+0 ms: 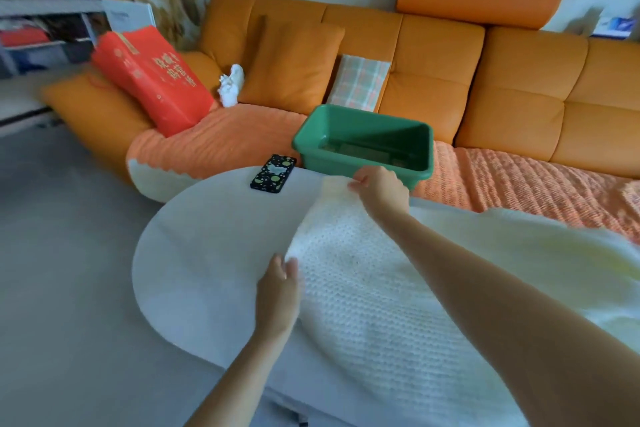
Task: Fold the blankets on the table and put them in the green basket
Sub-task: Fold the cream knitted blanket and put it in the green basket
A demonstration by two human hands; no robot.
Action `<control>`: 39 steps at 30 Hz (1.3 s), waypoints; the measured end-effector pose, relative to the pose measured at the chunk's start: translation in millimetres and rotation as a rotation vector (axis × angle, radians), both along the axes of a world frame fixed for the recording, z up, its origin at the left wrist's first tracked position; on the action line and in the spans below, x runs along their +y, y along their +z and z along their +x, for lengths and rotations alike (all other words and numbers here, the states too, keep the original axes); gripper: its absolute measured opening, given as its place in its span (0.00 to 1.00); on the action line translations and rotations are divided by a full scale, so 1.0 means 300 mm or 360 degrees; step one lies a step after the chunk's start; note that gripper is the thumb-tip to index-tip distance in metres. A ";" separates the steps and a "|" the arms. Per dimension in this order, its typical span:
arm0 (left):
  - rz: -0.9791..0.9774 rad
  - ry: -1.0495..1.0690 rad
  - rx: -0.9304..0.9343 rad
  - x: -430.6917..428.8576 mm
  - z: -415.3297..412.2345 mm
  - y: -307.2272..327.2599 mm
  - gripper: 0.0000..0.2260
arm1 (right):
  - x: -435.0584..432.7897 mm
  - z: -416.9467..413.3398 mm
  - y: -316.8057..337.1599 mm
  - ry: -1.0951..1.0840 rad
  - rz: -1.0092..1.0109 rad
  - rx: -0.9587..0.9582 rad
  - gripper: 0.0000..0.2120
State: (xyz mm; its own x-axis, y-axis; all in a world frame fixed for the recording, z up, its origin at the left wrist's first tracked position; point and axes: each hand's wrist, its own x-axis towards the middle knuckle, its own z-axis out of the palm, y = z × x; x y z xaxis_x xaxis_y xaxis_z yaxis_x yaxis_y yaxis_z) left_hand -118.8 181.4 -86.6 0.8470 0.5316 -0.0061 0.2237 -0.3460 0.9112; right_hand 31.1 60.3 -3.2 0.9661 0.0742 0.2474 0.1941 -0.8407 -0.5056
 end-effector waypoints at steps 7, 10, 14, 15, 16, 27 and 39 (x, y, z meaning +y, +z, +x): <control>0.1136 0.0094 0.0452 0.353 -0.071 -0.061 0.20 | 0.147 -0.012 -0.201 0.0605 -0.0405 0.0601 0.27; 0.1358 -0.0163 0.0436 0.362 -0.082 -0.156 0.24 | 0.144 -0.044 -0.324 0.0864 -0.0762 0.0772 0.31; 0.1275 -0.0524 0.0536 0.293 -0.103 -0.174 0.39 | 0.138 -0.037 -0.389 0.0931 -0.0670 0.0721 0.31; 0.1267 -0.0537 0.0589 0.289 -0.113 -0.188 0.47 | 0.143 -0.035 -0.402 0.0938 -0.0680 0.0704 0.32; 0.1214 -0.0524 0.0615 0.289 -0.122 -0.196 0.52 | 0.151 -0.036 -0.419 0.0946 -0.0686 0.0681 0.32; 0.1081 -0.0097 0.0549 0.544 -0.134 -0.199 0.35 | 0.413 -0.036 -0.474 0.1102 -0.0668 0.0437 0.31; 0.0352 0.0411 0.0577 0.736 -0.215 -0.155 0.18 | 0.321 0.111 -0.425 0.0228 -0.0386 0.0276 0.23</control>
State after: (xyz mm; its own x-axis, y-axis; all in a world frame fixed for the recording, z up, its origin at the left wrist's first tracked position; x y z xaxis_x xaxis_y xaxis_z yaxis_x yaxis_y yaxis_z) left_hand -183.2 402.3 -133.1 0.6519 0.7455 -0.1392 0.6164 -0.4140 0.6698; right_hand 64.3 156.7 -130.7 0.9677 0.2490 0.0387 0.2476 -0.9110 -0.3299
